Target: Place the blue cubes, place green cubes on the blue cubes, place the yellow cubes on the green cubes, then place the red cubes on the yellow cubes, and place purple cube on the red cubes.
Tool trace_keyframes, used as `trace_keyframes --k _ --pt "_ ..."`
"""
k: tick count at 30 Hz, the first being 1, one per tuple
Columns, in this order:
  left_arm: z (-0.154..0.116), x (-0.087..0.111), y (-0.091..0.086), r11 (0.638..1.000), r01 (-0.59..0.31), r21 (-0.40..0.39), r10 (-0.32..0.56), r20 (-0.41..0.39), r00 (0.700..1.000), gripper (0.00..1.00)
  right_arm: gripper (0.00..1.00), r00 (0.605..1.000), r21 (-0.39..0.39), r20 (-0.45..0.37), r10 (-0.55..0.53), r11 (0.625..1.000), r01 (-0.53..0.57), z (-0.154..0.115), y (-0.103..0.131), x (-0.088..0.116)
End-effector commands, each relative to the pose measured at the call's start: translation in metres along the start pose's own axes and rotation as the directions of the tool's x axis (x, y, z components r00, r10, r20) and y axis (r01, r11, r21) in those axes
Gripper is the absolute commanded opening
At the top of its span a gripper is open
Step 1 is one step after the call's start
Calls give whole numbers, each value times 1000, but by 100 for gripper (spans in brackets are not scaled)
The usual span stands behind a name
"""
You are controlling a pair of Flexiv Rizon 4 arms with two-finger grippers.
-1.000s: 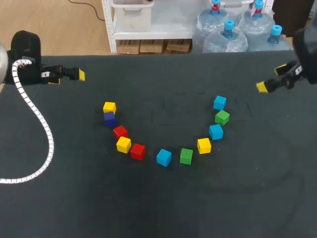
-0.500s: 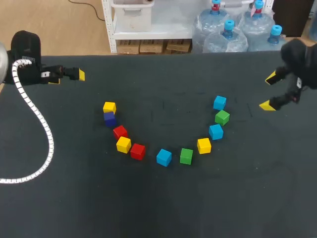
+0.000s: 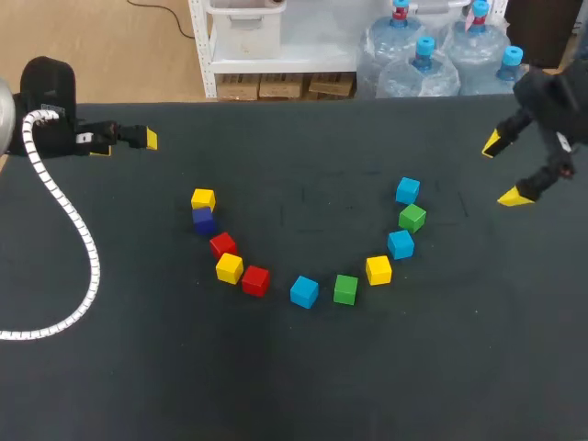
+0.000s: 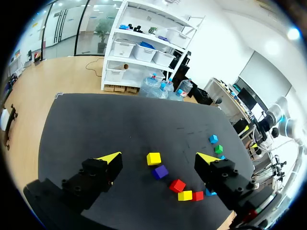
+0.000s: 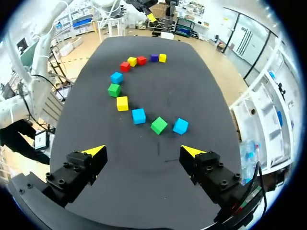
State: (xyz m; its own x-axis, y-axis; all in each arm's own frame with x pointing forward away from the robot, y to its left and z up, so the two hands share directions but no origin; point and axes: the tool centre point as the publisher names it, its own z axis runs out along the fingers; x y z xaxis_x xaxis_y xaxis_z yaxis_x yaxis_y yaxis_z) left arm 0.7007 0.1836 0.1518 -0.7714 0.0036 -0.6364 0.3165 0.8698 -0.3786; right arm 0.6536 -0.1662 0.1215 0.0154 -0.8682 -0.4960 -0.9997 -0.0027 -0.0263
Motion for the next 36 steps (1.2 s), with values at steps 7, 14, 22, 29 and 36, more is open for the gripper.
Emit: trace_keyframes --k 7,14,22,29,36 --pt "0 1 2 1000 -1 6 1 4 1000 100 100 1000 -246 4 0 969 1 0 -7 0" --pt "0 1 2 1000 -1 6 1 4 1000 100 100 999 -204 -1 -54 977 53 10 -5 -3" --pt "0 1 2 1000 -1 6 1 4 1000 100 100 998 -147 21 -62 987 64 36 1 -7" --pt "0 1 2 1000 -1 6 1 4 1000 100 100 998 -76 8 -58 995 58 53 2 -12" --pt "0 1 2 1000 -1 6 1 4 1000 100 100 979 -46 -20 -201 979 200 66 3 -28"
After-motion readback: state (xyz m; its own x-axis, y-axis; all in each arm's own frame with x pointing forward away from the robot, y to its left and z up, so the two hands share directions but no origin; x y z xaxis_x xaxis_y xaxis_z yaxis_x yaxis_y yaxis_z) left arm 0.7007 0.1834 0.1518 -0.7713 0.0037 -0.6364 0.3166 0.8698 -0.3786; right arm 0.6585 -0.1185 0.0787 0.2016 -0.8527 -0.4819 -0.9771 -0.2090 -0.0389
